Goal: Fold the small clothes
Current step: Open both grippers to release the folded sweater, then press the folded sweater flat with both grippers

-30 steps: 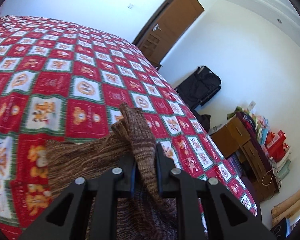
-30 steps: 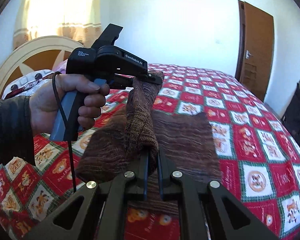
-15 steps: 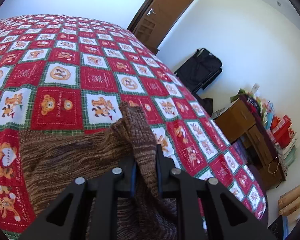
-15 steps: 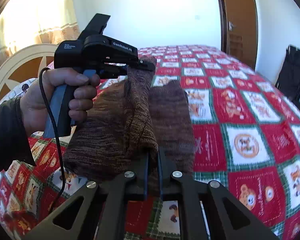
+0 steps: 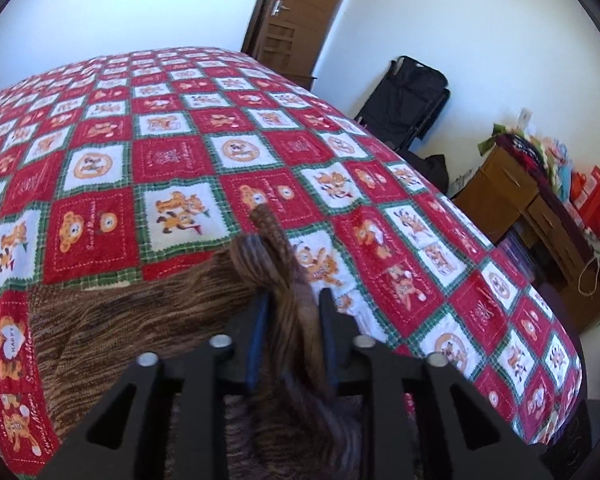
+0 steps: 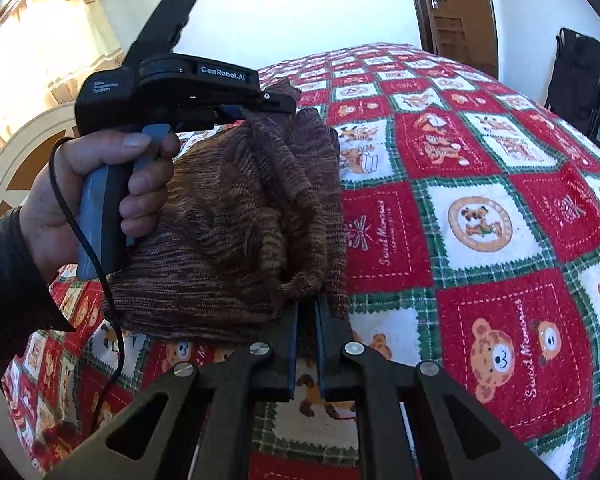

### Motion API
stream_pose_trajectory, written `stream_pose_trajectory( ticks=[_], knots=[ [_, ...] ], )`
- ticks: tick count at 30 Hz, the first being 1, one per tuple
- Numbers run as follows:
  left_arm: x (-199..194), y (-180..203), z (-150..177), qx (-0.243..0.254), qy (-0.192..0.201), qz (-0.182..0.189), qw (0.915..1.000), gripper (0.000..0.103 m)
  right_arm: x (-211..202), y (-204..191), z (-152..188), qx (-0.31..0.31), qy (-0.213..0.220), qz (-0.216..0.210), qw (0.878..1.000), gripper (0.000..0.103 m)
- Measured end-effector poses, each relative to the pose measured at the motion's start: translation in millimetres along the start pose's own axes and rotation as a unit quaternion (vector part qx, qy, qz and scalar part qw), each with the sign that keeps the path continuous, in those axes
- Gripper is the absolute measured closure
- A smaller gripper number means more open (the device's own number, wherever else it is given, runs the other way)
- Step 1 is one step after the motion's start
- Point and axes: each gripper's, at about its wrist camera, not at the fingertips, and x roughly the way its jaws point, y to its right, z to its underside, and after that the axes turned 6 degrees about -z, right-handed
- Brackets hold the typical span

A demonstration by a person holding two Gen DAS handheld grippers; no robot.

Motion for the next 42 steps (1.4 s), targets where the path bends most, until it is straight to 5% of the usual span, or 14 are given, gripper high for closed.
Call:
stream_pose_trajectory(
  ticks=[3,4,6,7,8,13,15,17,20,22,31,34,38,42],
  knots=[
    [-13,15,2,0.029,0.016,0.005,0.9994,0.067,-3,5,1,0.016,0.004,-0.006,1.0,0.095],
    [-20,20,3,0.041,0.024,0.001,0.9989,0.055,-5,7,2,0.02,0.007,-0.005,1.0,0.093],
    [-36,26,11,0.065,0.048,-0.015,0.9966,0.034,-11,10,3,0.023,0.014,0.001,1.0,0.059],
    [-46,26,17,0.075,0.06,-0.024,0.9951,0.032,-15,11,3,0.025,0.018,-0.001,1.0,0.027],
    [-54,24,24,0.082,0.066,-0.029,0.994,0.032,-22,14,3,0.031,0.031,-0.007,0.999,0.023],
    [-82,-5,58,0.056,0.081,-0.062,0.9932,0.027,-30,4,-12,0.004,0.047,-0.01,0.999,0.024],
    [-91,-17,74,0.041,0.087,-0.078,0.9923,0.022,-23,-4,-27,-0.015,0.045,-0.012,0.999,0.032],
    [-94,-25,89,0.033,0.088,-0.088,0.9917,0.019,-12,-11,-39,-0.028,0.042,-0.018,0.999,0.049],
    [-89,-34,112,0.03,0.075,-0.11,0.9907,0.019,19,-8,-50,-0.017,0.0,-0.024,1.0,0.057],
    [-81,-36,121,0.028,0.057,-0.123,0.9903,0.019,30,-3,-49,0.002,-0.025,-0.025,0.999,0.092],
    [-73,-43,143,0.035,0.029,-0.123,0.9914,0.008,17,2,-31,0.01,-0.033,0.024,0.999,0.094],
    [-73,-44,145,0.032,0.03,-0.114,0.9925,0.008,10,3,-46,0.024,-0.007,0.03,0.999,0.075],
    [-74,-45,147,0.027,0.029,-0.109,0.9933,0.008,8,-21,-68,-0.006,0.025,-0.029,0.999,0.052],
    [-70,-40,151,0.041,0.014,-0.106,0.9934,0.006,31,-53,-78,-0.078,0.014,-0.08,0.994,0.052]
  ],
)
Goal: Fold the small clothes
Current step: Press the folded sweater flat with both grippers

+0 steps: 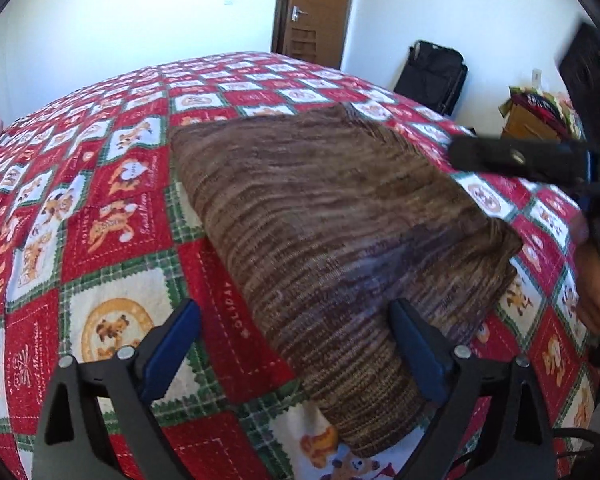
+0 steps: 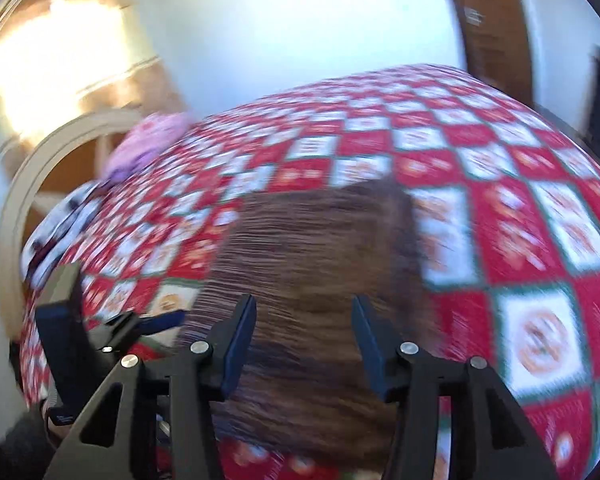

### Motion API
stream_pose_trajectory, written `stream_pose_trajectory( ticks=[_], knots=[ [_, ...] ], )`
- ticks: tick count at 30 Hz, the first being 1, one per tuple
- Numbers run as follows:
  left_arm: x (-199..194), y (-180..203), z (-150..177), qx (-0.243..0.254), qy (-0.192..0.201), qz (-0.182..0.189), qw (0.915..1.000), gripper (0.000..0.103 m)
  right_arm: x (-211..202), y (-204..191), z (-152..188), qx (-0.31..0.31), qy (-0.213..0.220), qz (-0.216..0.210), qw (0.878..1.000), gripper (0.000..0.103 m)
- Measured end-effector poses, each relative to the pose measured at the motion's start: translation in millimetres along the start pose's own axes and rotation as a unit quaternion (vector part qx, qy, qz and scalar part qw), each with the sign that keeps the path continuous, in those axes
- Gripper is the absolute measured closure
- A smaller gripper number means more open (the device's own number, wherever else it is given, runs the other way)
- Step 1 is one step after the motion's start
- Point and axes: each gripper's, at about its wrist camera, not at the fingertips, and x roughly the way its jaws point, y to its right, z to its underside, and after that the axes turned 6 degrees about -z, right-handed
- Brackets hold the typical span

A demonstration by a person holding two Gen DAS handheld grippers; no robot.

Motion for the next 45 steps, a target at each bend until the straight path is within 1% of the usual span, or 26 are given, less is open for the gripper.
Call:
stream_pose_trajectory(
  ticks=[1,2,4,5,6,10,11,12,14,15,16,18,19,20,22,24,29,34,37,40,43,45],
  knots=[
    [0,1,1,0.003,-0.001,-0.001,1.0,0.006,10,1,-1,-0.006,-0.008,0.005,1.0,0.052],
    [-1,1,1,0.003,0.001,-0.002,1.0,0.006,23,10,-3,0.002,-0.024,0.026,0.999,0.052],
    [-2,-1,2,-0.003,0.003,0.002,1.0,0.006,37,37,0,0.045,-0.05,0.058,0.996,0.052],
    [-3,-3,2,-0.007,0.003,0.006,1.0,0.005,39,52,3,0.066,-0.053,0.049,0.995,0.053],
    [-4,-5,3,-0.013,0.005,0.011,0.9998,0.005,36,56,3,0.063,-0.045,0.043,0.996,0.053],
    [-4,-8,3,-0.021,0.004,0.017,0.9996,0.004,26,50,2,0.047,-0.046,0.075,0.995,0.053],
    [-4,-7,3,-0.021,0.003,0.017,0.9996,0.003,23,46,0,0.04,-0.041,0.092,0.994,0.052],
    [-3,-7,3,-0.021,0.003,0.016,0.9997,0.003,21,39,-2,0.031,-0.033,0.097,0.994,0.052],
    [-2,-6,3,-0.018,0.001,0.012,0.9998,0.001,18,21,-6,0.003,-0.017,0.076,0.997,0.052],
    [-2,-6,3,-0.018,0.0,0.011,0.9998,0.001,19,11,-7,-0.014,-0.017,0.07,0.997,0.052],
    [-2,-6,3,-0.018,-0.001,0.01,0.9998,0.0,22,1,-7,-0.033,-0.021,0.069,0.997,0.052],
    [-2,-7,3,-0.018,-0.001,0.008,0.9998,0.0,32,-15,-2,-0.072,-0.033,0.087,0.993,0.052],
    [-2,-7,3,-0.018,-0.001,0.007,0.9998,0.0,39,-17,2,-0.079,-0.046,0.087,0.992,0.052],
    [-2,-7,4,-0.019,-0.001,0.005,0.9998,0.0,43,-14,5,-0.074,-0.054,0.085,0.992,0.052],
    [-2,-7,4,-0.019,-0.001,0.003,0.9998,0.0,52,1,16,-0.052,-0.078,0.094,0.991,0.052],
    [-1,-6,5,-0.017,-0.003,0.001,0.9999,0.0,46,5,22,-0.061,-0.062,0.085,0.993,0.052],
    [-1,-6,5,-0.015,-0.004,-0.002,0.9999,0.0,41,5,24,-0.075,-0.067,0.089,0.991,0.052],
    [0,-5,5,-0.014,-0.008,-0.003,0.9999,0.0,38,7,27,-0.083,-0.068,0.075,0.991,0.052],
    [2,-6,4,-0.014,-0.012,-0.002,0.9998,0.0,32,13,29,-0.083,-0.071,0.06,0.992,0.052],
    [2,-4,2,-0.012,-0.015,-0.01,0.9998,0.0,26,14,27,-0.087,-0.075,0.051,0.992,0.052],
    [0,-2,0,-0.013,-0.022,-0.014,0.9996,0.0,16,21,20,-0.077,-0.074,0.037,0.994,0.052],
    [-1,-3,-2,-0.019,-0.024,-0.009,0.9995,0.0,7,32,13,-0.054,-0.063,0.025,0.996,0.052]
  ],
)
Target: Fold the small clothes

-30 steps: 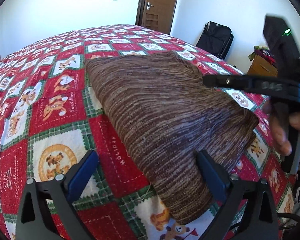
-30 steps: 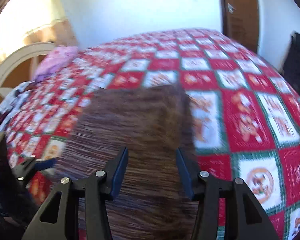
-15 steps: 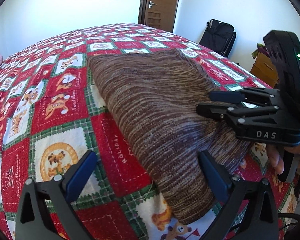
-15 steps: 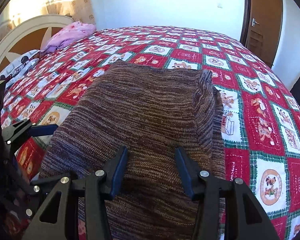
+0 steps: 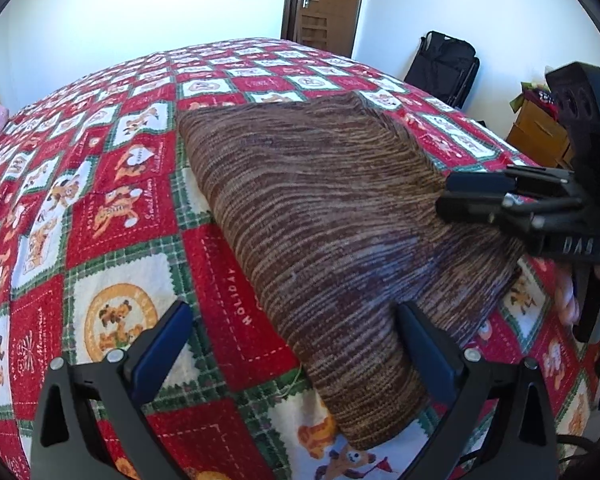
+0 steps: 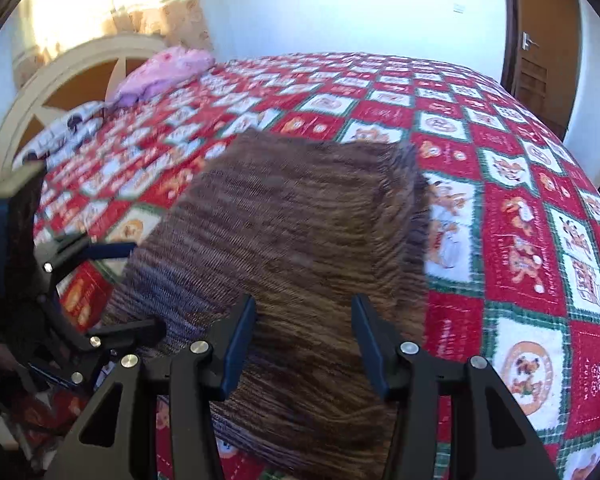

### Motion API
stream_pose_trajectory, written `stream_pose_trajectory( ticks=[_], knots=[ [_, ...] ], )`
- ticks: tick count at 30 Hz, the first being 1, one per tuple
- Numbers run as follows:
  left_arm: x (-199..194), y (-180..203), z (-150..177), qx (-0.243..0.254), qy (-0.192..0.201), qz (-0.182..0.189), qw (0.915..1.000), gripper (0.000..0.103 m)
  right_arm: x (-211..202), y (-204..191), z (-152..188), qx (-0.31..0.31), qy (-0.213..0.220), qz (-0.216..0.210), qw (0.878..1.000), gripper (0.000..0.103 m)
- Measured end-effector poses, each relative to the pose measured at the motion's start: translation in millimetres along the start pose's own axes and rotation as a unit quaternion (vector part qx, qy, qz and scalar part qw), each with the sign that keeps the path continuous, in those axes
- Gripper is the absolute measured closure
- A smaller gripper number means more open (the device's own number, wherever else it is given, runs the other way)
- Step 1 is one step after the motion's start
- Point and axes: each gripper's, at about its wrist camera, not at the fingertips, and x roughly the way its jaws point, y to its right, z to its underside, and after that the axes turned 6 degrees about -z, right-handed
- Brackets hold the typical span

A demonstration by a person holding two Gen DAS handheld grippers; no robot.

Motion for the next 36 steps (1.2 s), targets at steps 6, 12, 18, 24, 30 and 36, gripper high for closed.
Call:
stream_pose_trajectory(
  ticks=[6,12,18,24,30,36],
  knots=[
    [-13,3,-8,-0.009,0.028,0.013,0.9995,0.0,-7,50,-22,0.083,0.027,-0.012,0.996,0.041],
    [-7,-2,-14,-0.034,0.027,0.031,0.9986,0.0,17,85,-39,0.141,0.018,-0.028,0.989,0.04],
    [7,-11,-10,-0.071,0.007,0.056,0.9959,0.0,41,108,-50,0.168,0.019,-0.046,0.985,0.04],
    [13,-4,-12,-0.05,0.001,0.045,0.9978,0.0,59,122,-57,0.182,0.029,-0.08,0.98,0.04],
    [17,7,-12,-0.023,-0.003,0.029,0.9993,0.0,73,115,-64,0.167,0.024,-0.119,0.978,0.04],
    [19,8,-13,-0.014,-0.005,0.025,0.9996,0.0,81,107,-66,0.152,0.014,-0.119,0.981,0.052]
  ],
)
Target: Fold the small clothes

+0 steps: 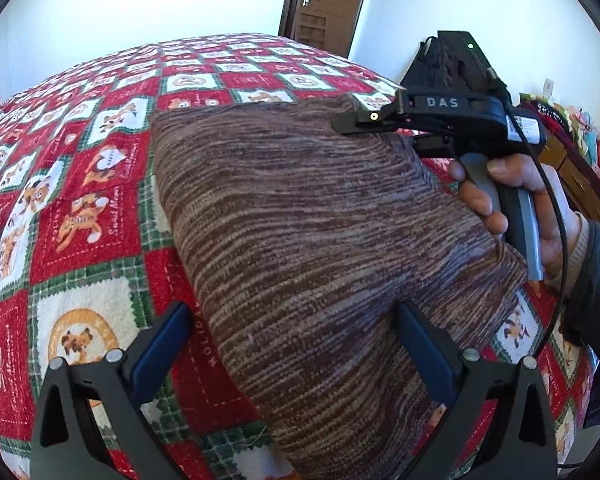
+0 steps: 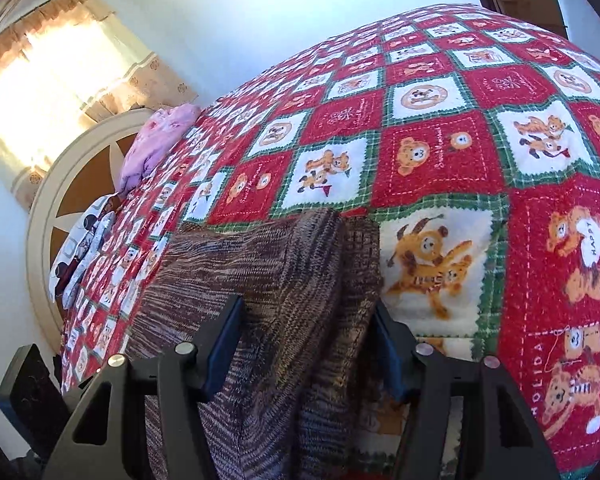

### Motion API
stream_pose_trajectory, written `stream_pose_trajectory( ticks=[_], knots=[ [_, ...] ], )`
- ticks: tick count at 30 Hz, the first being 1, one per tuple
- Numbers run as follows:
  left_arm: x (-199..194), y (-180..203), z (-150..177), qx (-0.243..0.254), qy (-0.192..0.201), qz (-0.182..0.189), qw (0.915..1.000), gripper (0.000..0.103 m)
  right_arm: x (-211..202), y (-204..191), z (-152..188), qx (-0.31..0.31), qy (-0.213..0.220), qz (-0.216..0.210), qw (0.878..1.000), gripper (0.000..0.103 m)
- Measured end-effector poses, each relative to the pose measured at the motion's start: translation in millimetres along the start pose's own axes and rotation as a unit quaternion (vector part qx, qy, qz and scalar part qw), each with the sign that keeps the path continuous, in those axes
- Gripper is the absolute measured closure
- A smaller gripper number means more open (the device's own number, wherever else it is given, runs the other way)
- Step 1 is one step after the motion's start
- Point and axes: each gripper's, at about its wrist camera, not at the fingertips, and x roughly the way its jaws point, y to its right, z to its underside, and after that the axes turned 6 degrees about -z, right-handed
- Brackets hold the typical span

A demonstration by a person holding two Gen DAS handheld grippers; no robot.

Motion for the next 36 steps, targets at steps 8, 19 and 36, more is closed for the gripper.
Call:
stream_pose_trajectory(
  ticks=[8,19,36],
  knots=[
    [-9,0,4,0.0,0.021,0.026,0.9994,0.037,-6,8,2,0.019,0.01,-0.012,1.0,0.073],
    [-49,4,4,0.017,0.064,0.02,0.9976,0.07,-37,-44,9,-0.011,0.051,-0.023,0.998,0.081],
    [-130,-31,50,-0.018,0.082,-0.036,0.9959,0.07,-29,-151,45,-0.047,0.029,-0.082,0.995,0.082]
  ],
)
